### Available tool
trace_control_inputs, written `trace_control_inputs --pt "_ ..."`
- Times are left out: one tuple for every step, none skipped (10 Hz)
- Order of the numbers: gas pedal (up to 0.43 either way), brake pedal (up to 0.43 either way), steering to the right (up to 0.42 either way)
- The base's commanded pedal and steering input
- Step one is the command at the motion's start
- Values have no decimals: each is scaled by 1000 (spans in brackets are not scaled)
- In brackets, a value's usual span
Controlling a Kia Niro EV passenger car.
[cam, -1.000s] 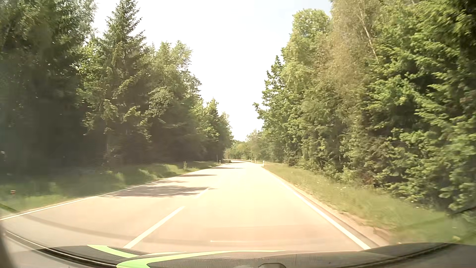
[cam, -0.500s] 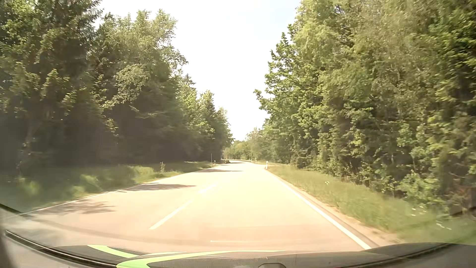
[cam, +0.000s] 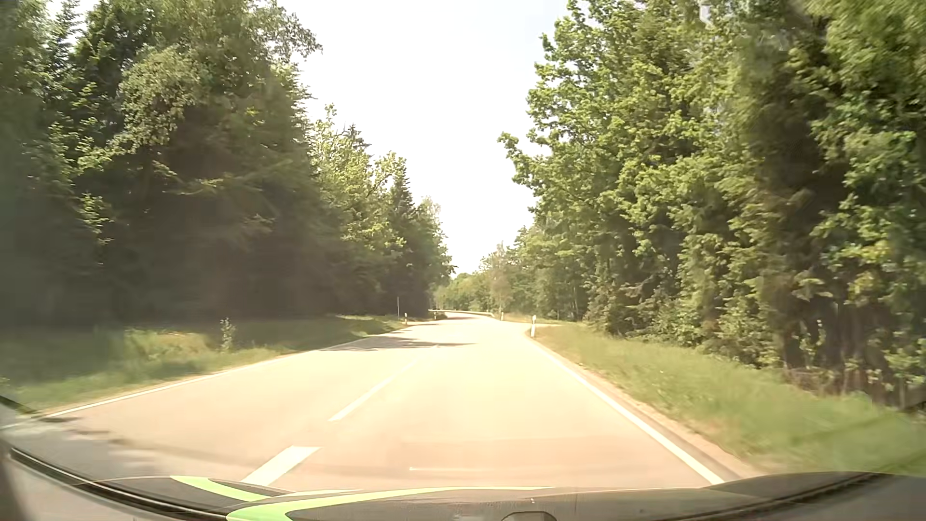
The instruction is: Follow the waypoints while adhering to traffic rules and regulations
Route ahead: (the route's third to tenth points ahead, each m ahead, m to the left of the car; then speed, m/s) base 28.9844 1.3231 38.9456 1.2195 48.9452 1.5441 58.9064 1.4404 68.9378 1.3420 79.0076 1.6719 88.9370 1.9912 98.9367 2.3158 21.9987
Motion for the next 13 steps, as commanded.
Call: trace_control_inputs --pt "469 0 -1" --pt "469 0 -1" --pt "469 0 -1" --pt "469 0 -1" --pt "469 0 0" --pt "469 0 1" --pt "469 0 1" --pt "469 0 1" --pt "469 0 1" --pt "469 0 1" --pt "469 0 1" --pt "469 0 1" --pt "469 0 1"
